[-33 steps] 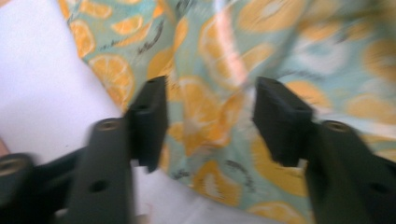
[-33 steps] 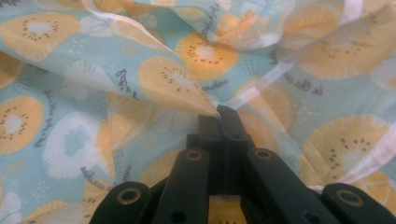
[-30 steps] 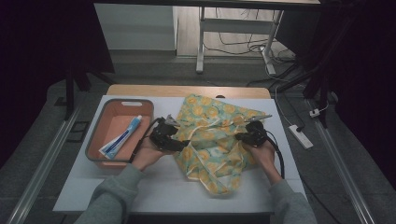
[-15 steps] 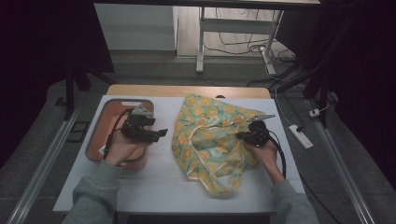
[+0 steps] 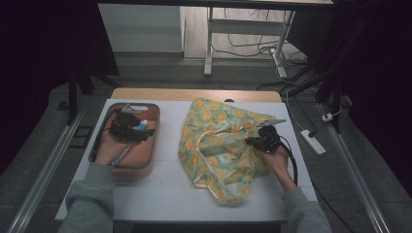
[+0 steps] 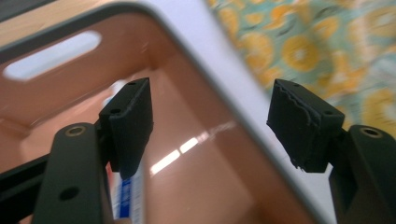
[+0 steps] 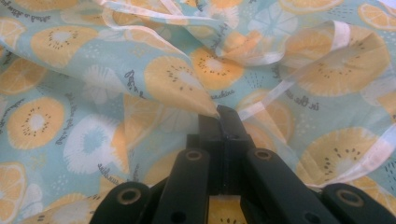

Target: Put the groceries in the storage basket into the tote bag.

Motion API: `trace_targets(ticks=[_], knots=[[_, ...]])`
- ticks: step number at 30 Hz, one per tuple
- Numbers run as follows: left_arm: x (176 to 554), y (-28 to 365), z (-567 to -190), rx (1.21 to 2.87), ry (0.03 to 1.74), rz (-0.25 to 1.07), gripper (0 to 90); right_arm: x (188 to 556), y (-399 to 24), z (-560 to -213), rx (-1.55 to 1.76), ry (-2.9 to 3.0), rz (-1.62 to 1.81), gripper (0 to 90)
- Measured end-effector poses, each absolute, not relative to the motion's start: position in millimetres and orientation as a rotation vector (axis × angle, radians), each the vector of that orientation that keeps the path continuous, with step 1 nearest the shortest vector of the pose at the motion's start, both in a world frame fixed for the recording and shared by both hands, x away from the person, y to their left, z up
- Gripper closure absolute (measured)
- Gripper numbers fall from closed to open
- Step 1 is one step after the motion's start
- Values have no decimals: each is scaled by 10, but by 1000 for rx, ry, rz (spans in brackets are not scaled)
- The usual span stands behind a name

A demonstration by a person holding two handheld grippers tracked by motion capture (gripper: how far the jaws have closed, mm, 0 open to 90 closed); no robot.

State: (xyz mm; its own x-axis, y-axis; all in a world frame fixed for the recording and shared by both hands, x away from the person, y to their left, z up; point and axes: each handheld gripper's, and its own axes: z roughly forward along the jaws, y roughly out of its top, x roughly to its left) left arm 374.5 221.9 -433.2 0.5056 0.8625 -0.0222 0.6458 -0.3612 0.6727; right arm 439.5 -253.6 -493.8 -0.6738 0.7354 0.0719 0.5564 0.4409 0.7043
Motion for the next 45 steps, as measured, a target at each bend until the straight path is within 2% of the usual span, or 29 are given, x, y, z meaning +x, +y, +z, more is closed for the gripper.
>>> trace_targets(ticks=[13,30,32,37,42,45], knots=[[3991,2497,-4649,2194,1422,447,293,4390,-2509,-4953,1114,2459,1050,889],[4249,2553,-5046,2307,1538,290,285,4379,-2506,-4967,1116,2466,1041,889],[4254,2566,-5072,2310,1538,255,309,4379,-2506,-4969,1117,2467,1041,889],[4264,2602,-5108,2312,1598,245,499,4378,-2498,-4979,1116,2470,1037,889],[4254,2592,-5098,2321,1602,263,557,4376,-2497,-4978,1118,2468,1036,889],[4235,2634,-5039,2291,1634,301,709,4374,-2501,-4975,1119,2467,1037,889]])
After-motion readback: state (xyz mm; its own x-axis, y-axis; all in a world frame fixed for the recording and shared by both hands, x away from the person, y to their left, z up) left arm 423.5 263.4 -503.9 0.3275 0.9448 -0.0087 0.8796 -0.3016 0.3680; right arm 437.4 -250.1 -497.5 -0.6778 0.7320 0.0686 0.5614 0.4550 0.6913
